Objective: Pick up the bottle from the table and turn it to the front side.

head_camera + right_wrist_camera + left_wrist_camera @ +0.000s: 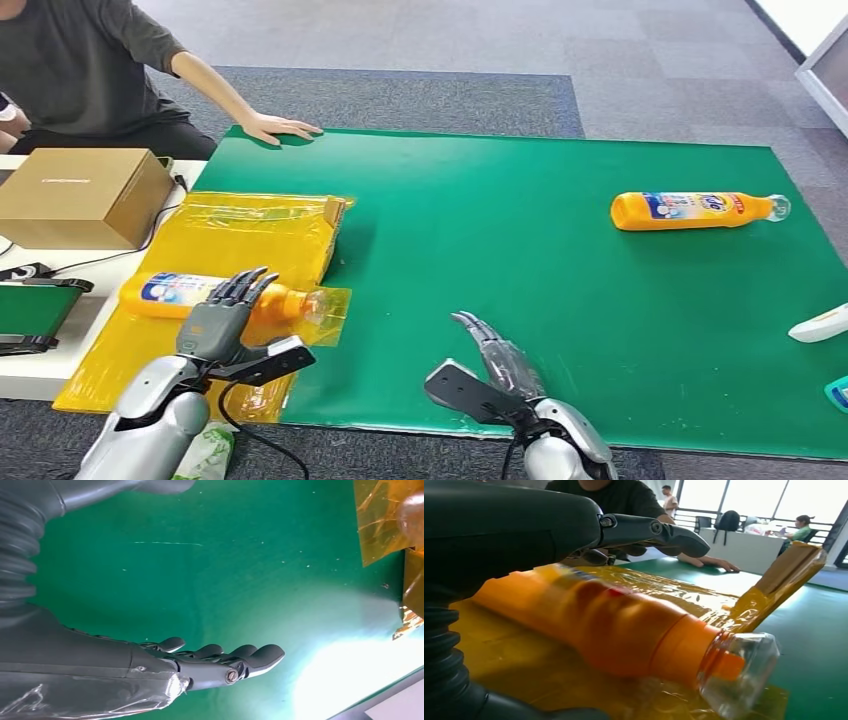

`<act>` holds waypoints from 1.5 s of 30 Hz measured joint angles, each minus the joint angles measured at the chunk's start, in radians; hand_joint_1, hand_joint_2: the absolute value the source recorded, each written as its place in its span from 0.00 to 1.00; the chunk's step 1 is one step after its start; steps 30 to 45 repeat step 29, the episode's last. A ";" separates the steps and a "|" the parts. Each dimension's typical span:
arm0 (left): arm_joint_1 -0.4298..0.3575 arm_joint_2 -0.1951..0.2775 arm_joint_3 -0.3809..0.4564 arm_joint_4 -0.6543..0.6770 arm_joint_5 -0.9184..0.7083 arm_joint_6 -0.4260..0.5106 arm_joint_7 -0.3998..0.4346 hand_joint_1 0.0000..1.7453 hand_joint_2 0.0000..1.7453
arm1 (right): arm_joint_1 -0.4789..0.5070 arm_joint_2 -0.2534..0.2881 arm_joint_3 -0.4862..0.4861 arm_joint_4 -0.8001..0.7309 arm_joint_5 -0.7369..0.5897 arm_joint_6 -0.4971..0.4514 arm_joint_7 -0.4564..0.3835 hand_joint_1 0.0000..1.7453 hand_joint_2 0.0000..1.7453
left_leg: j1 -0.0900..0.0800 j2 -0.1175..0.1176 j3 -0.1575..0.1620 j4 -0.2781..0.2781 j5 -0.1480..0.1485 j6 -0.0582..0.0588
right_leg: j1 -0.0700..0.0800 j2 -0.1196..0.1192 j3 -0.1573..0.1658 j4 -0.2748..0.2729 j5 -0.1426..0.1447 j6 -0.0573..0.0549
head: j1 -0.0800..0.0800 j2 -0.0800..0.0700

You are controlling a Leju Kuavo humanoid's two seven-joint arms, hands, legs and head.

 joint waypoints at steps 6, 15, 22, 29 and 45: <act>0.041 -0.004 0.003 -0.078 0.110 -0.026 -0.055 0.00 1.00 | 0.012 -0.001 0.000 -0.001 -0.006 -0.006 0.004 0.00 1.00 | 0.000 0.000 0.000 0.000 -0.001 0.000 | 0.000 0.000 0.000 0.000 -0.001 -0.001 | 0.000 0.000; 0.126 -0.032 0.026 -0.234 0.253 -0.036 -0.129 0.00 1.00 | 0.049 -0.002 -0.005 -0.030 -0.014 -0.022 0.019 0.00 1.00 | 0.000 0.000 0.000 0.000 -0.001 0.000 | 0.000 0.000 0.000 0.000 -0.001 -0.001 | 0.000 0.000; 0.179 -0.091 0.090 -0.344 0.440 -0.102 -0.211 0.00 1.00 | 0.088 -0.002 -0.017 -0.089 -0.015 -0.020 0.030 0.00 1.00 | 0.000 0.000 0.000 0.000 -0.002 0.001 | 0.000 0.000 0.000 0.000 -0.002 -0.001 | 0.000 0.000; 0.205 -0.150 0.162 -0.394 0.584 -0.218 -0.270 0.00 1.00 | 0.112 -0.001 -0.032 -0.129 -0.028 -0.001 0.009 0.00 1.00 | 0.000 0.000 0.000 0.000 -0.002 0.001 | 0.000 0.000 0.000 0.000 -0.002 0.000 | 0.000 0.000; 0.205 -0.150 0.162 -0.394 0.584 -0.218 -0.270 0.00 1.00 | 0.112 -0.001 -0.032 -0.129 -0.028 -0.001 0.009 0.00 1.00 | 0.000 0.000 0.000 0.000 -0.002 0.001 | 0.000 0.000 0.000 0.000 -0.002 0.000 | 0.000 0.000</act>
